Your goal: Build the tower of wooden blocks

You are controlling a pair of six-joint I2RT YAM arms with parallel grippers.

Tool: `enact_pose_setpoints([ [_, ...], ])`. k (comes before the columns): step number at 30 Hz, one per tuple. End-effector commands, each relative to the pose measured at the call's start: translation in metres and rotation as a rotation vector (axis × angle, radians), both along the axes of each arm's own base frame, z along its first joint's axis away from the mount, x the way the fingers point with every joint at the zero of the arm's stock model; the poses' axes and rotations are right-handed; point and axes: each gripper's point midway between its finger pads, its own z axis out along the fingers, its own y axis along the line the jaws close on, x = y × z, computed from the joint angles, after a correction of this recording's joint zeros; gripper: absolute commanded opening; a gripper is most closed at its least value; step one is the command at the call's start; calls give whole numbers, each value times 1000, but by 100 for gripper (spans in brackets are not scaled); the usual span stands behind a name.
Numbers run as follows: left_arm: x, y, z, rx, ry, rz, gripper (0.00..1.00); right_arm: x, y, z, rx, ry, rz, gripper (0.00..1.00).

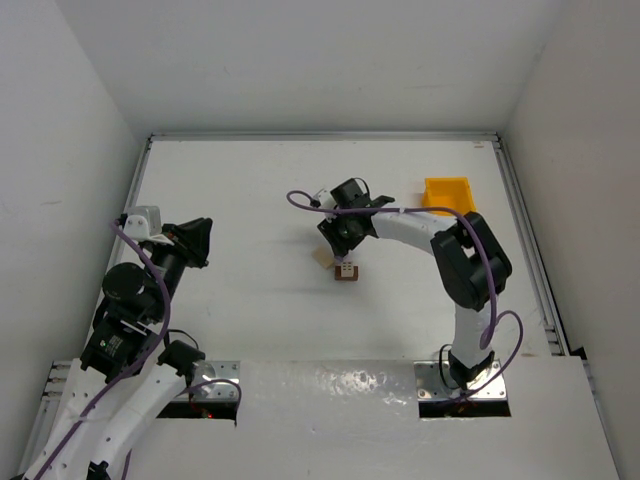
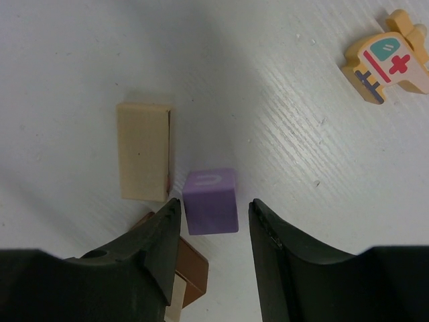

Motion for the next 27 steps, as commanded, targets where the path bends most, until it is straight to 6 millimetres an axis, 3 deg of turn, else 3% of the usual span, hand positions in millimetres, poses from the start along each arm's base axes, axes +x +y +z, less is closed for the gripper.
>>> enact_pose_setpoints([
  [1,1,1,8,-7,-30,3,13,14,3,9,4,-33,2,44],
  [12,1,4,8,-10,-33,17,13,20,11,4,30,2,-1,34],
  [21,-1,3,10,-13,-41,8,13,23,6,-4,11,21,-20,40],
  [27,0,2,9,-10,-34,2,13,23,5,-5,22,19,-29,36],
])
